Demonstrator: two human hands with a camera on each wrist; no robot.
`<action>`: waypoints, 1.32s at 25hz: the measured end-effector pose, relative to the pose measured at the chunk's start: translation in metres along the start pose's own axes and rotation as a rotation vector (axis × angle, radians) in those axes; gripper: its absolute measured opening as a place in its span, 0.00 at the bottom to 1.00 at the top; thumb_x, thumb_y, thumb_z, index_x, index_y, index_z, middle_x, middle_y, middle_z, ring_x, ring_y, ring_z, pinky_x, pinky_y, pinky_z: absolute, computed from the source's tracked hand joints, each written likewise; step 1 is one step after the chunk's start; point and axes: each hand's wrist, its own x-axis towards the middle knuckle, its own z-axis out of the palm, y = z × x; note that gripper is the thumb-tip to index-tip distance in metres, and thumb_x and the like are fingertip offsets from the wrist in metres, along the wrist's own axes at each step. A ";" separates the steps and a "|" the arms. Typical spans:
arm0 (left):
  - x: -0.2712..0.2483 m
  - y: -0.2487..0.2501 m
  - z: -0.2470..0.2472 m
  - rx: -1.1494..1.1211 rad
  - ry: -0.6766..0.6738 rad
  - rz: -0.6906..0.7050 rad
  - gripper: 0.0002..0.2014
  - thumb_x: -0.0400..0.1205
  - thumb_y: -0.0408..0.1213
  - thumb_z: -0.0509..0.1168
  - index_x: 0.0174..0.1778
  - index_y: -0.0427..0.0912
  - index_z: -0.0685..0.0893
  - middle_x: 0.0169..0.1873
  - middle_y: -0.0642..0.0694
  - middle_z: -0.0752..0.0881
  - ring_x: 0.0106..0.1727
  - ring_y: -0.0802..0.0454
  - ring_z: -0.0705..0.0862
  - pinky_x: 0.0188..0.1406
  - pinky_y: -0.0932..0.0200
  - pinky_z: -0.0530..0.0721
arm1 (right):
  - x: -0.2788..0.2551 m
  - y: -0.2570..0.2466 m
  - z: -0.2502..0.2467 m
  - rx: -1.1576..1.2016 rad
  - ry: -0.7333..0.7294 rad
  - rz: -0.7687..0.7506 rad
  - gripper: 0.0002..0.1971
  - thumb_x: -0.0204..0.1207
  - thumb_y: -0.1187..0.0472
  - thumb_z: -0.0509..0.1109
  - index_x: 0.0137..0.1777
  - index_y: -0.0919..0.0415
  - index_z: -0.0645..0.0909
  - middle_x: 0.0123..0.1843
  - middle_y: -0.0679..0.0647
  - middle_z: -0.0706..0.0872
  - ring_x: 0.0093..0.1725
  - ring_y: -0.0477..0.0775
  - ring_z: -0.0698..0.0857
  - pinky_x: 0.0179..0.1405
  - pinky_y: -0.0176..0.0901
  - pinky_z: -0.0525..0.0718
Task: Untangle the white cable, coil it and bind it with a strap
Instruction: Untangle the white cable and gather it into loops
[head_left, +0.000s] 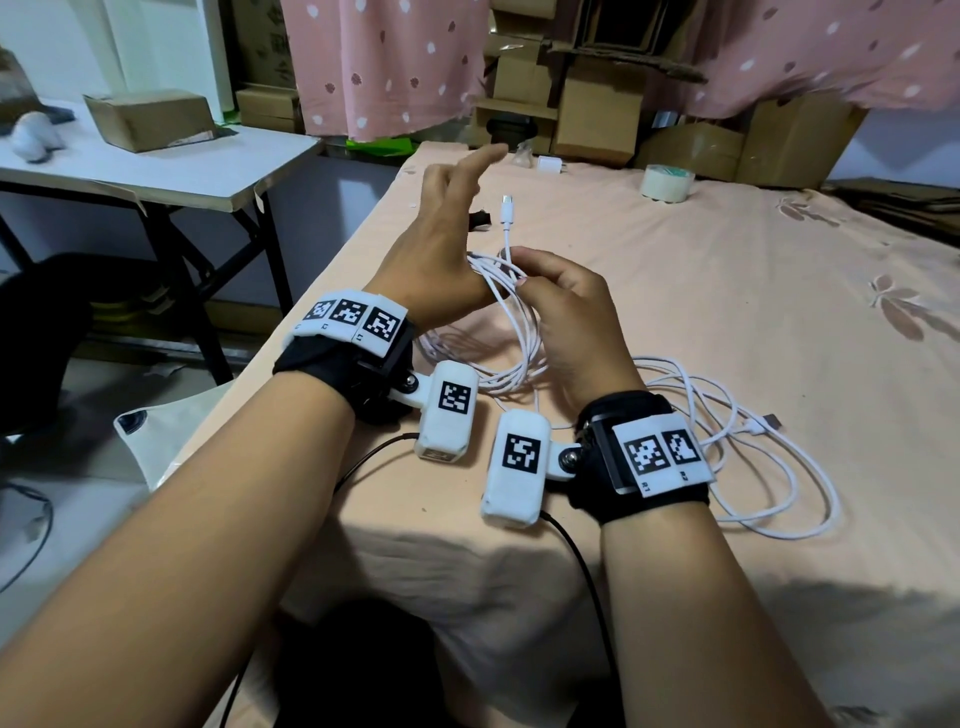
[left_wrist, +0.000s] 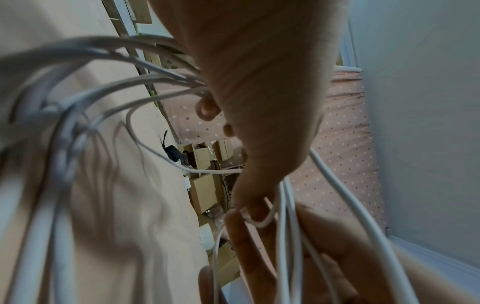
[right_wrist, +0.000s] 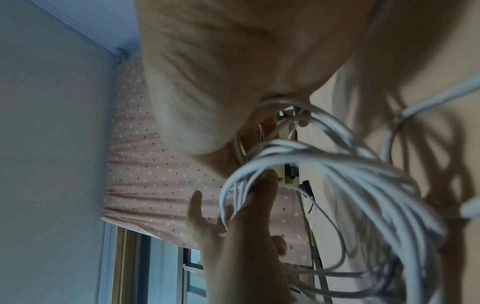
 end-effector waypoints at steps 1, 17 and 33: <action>0.001 -0.001 0.000 0.023 -0.002 0.035 0.45 0.72 0.40 0.76 0.85 0.54 0.63 0.69 0.45 0.68 0.50 0.75 0.76 0.47 0.75 0.78 | 0.000 0.001 0.000 -0.019 -0.003 0.008 0.16 0.80 0.66 0.66 0.62 0.58 0.91 0.57 0.49 0.94 0.63 0.52 0.89 0.72 0.59 0.83; 0.008 0.001 -0.003 0.572 -0.003 -0.118 0.25 0.77 0.51 0.69 0.19 0.41 0.72 0.19 0.44 0.72 0.31 0.34 0.75 0.33 0.54 0.64 | -0.015 0.003 -0.003 -0.207 -0.142 -0.052 0.37 0.58 0.41 0.83 0.69 0.29 0.75 0.66 0.26 0.73 0.77 0.46 0.71 0.76 0.58 0.77; 0.009 0.006 0.005 0.363 -0.219 0.103 0.12 0.74 0.37 0.69 0.52 0.50 0.87 0.41 0.51 0.89 0.51 0.40 0.86 0.58 0.47 0.82 | -0.002 0.010 -0.004 -0.313 0.063 -0.119 0.08 0.79 0.59 0.69 0.38 0.56 0.83 0.26 0.45 0.74 0.32 0.51 0.69 0.34 0.45 0.68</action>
